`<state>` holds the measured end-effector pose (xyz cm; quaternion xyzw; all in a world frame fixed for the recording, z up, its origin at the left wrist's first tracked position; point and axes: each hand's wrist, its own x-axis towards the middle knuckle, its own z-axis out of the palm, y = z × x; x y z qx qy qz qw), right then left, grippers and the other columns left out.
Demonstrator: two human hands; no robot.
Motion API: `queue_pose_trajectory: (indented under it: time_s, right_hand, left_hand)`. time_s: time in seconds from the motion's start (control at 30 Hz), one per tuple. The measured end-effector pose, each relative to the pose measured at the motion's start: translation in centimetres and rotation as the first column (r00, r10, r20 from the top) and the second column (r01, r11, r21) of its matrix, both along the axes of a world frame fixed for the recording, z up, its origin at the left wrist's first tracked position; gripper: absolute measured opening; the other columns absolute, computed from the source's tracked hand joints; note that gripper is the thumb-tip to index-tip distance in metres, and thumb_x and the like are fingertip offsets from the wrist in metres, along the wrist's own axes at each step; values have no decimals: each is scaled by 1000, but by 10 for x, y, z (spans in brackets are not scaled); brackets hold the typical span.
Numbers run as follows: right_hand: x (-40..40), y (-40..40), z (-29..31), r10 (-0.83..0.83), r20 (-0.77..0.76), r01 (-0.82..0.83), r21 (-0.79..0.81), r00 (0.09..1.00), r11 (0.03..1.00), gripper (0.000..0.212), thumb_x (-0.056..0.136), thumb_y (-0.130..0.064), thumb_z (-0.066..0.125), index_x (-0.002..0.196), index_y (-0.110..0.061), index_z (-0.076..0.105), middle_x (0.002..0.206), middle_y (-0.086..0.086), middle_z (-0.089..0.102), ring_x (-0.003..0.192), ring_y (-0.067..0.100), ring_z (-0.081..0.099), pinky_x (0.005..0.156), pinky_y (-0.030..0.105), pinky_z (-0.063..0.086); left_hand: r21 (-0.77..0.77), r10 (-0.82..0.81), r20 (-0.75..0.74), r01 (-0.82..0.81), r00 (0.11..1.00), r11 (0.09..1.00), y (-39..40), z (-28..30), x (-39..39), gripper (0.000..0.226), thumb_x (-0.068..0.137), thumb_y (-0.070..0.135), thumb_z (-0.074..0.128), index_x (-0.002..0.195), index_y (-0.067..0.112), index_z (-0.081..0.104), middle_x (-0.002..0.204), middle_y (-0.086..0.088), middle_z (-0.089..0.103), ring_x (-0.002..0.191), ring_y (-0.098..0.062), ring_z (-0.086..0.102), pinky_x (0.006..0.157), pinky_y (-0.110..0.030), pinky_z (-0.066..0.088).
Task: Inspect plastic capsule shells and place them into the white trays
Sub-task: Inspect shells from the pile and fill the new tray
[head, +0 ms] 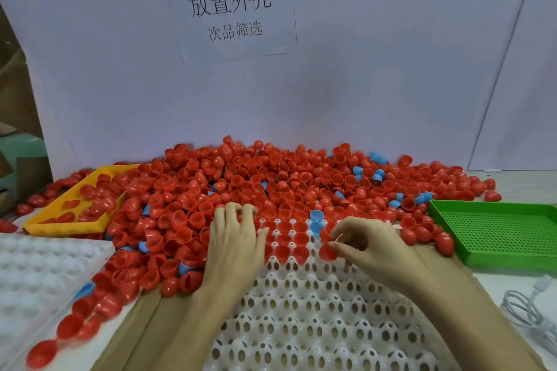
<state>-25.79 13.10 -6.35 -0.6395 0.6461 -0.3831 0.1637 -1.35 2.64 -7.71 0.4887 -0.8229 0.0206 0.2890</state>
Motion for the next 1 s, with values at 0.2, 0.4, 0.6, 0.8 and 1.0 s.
queue_pose_trajectory:
  time_s: [0.2,0.4,0.6,0.8,1.0]
  right_hand:
    - [7,-5,-2,-10,-54,9,-20,999,1000,17,93,-25,80,108,-33,77,89,-13,75,72,2,70,69,15,55]
    - [7,-2,-4,4,-78,-5,-20,997,1000,10,94,-28,78,101,-35,80,93,-17,73,76,3,68,71,12,52]
    - [7,-3,-6,64,-189,-49,83,980,995,15,98,-42,70,101,-34,82,99,-18,66,91,-3,60,77,16,50]
    - [7,1,-4,32,-88,-35,-29,996,999,12,98,-37,71,106,-37,80,94,-16,71,82,4,67,78,17,54]
    - [6,2,-5,26,-90,-33,-75,996,997,12,101,-37,66,106,-37,77,88,-20,69,80,4,66,73,24,56]
  left_hand:
    - [129,-72,130,55,989,990,-5,-14,-4,46,110,53,32,146,26,40,154,0,32,141,-18,29,117,-33,29]
    - [89,-120,107,111,987,990,-5,-13,-4,38,110,48,34,141,29,46,149,7,35,137,-12,31,114,-29,27]
    - [145,-237,91,223,967,964,-3,-18,-8,35,109,50,36,136,32,50,138,14,40,131,-6,31,114,-26,24]
    - [193,-282,1,277,959,941,-4,-13,-7,27,107,51,43,129,38,54,130,24,43,126,0,32,114,-28,23]
    - [110,15,-161,3,987,994,-43,8,20,23,106,18,55,127,21,64,130,7,59,124,-15,50,109,-34,38]
